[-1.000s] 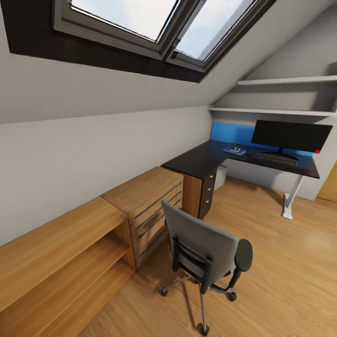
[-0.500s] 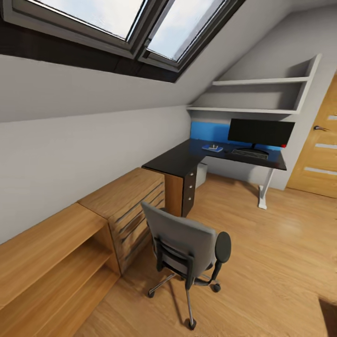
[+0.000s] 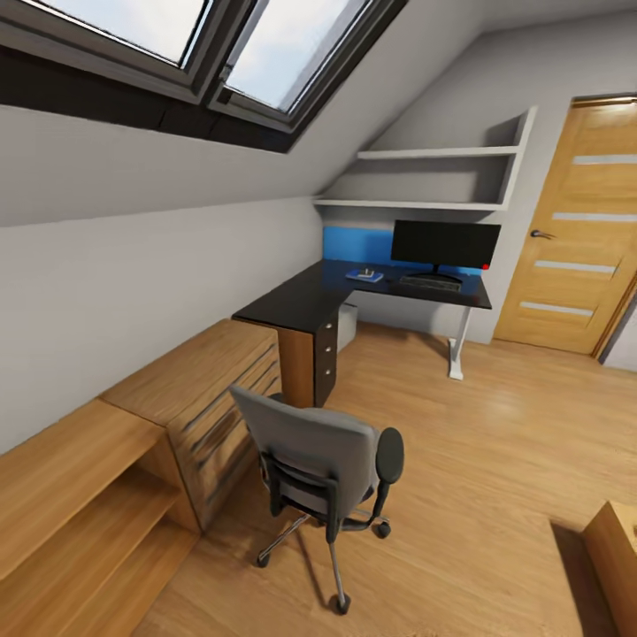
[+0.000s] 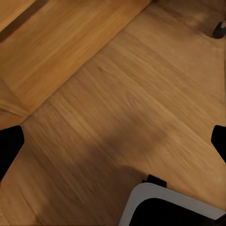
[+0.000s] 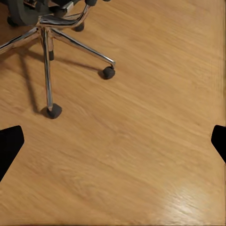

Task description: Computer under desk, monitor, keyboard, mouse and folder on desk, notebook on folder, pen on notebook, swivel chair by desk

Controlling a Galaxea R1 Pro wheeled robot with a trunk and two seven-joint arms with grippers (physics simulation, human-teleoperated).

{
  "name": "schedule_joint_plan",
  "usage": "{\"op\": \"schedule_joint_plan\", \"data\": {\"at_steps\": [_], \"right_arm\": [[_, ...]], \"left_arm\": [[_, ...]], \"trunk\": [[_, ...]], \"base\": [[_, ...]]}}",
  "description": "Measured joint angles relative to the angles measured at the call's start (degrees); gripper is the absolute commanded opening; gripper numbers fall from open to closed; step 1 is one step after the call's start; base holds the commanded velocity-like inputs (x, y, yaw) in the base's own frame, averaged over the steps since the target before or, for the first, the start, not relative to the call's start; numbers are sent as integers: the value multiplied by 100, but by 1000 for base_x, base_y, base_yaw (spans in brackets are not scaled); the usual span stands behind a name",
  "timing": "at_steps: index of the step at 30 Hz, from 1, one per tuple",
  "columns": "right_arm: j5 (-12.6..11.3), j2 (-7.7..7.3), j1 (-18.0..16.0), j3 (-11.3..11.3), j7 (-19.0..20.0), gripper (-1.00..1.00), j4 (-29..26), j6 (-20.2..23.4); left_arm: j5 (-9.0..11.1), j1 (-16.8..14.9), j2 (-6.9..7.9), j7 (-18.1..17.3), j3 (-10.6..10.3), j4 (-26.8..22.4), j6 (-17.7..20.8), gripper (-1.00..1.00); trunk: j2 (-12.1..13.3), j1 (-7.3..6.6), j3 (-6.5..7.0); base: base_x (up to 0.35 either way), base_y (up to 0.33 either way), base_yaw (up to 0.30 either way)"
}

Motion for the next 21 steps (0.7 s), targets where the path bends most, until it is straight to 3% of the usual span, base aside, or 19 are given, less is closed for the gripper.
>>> {"op": "schedule_joint_plan", "data": {"at_steps": [4, 12, 21], "right_arm": [[0, 0, 0, 0, 0, 100, 1, 2], [0, 0, 0, 0, -2, 100, -2, -7], [0, 0, 0, -4, -1, 100, -5, -8]], "left_arm": [[0, 0, 0, 0, -2, 0, 1, 100], [-1, 0, 0, 0, -2, 0, 5, 100], [-1, 0, -1, 0, -2, 0, -4, 100]], "trunk": [[0, 0, -15], [0, 0, -44], [0, 0, -78]], "base": [[0, 233, -280], [0, 41, -281], [0, 151, -280]]}}
